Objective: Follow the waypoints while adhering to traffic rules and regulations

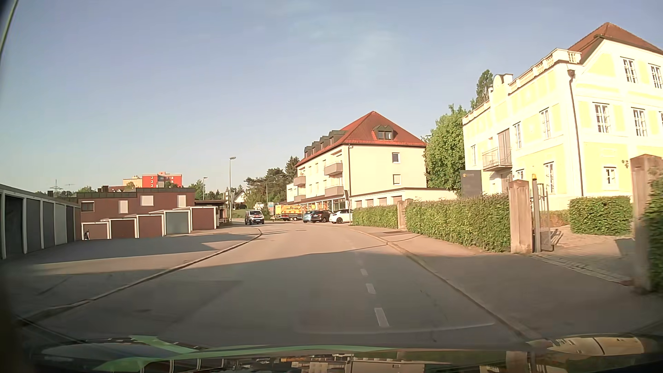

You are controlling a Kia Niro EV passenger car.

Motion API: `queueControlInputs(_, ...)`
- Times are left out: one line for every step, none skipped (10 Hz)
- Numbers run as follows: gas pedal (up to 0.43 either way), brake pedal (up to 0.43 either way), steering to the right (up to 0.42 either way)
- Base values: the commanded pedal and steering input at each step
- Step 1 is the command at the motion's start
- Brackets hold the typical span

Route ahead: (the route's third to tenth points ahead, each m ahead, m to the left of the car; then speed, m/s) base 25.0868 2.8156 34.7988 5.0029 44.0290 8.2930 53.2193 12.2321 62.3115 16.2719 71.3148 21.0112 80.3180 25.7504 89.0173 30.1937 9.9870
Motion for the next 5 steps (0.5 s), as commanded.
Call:
queueControlInputs(0.087,0.000,0.000)
queueControlInputs(0.087,0.000,-0.003)
queueControlInputs(0.098,0.000,-0.003)
queueControlInputs(0.098,0.000,-0.004)
queueControlInputs(0.098,0.000,-0.006)
